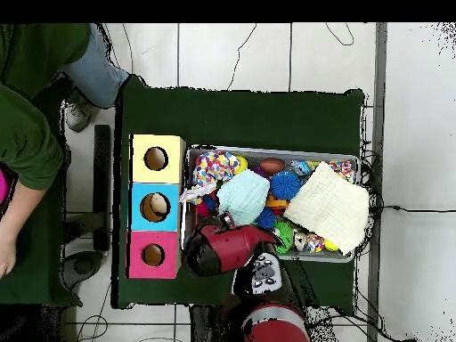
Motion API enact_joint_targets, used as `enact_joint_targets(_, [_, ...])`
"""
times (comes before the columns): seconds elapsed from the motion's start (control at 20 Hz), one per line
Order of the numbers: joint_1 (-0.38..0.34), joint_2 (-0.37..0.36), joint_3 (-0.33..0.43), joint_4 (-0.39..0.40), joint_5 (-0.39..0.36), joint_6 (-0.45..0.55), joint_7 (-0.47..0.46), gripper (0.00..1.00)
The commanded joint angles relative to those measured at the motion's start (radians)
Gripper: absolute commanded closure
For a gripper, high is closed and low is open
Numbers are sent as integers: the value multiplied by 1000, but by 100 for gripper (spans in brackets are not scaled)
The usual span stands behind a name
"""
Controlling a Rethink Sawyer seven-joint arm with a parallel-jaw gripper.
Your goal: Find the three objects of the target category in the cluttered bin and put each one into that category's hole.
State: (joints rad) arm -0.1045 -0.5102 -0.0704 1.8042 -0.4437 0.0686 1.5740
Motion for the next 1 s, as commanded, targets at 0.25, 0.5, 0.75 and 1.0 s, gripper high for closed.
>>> enact_joint_targets(0.25, [121,132,-296,-206,-16,-41,153,0])
enact_joint_targets(0.5, [94,108,-274,-193,-26,-37,117,0])
enact_joint_targets(0.75, [22,99,-231,-196,-62,-44,67,0])
enact_joint_targets(1.0, [-59,63,-181,-188,-124,-34,10,0])
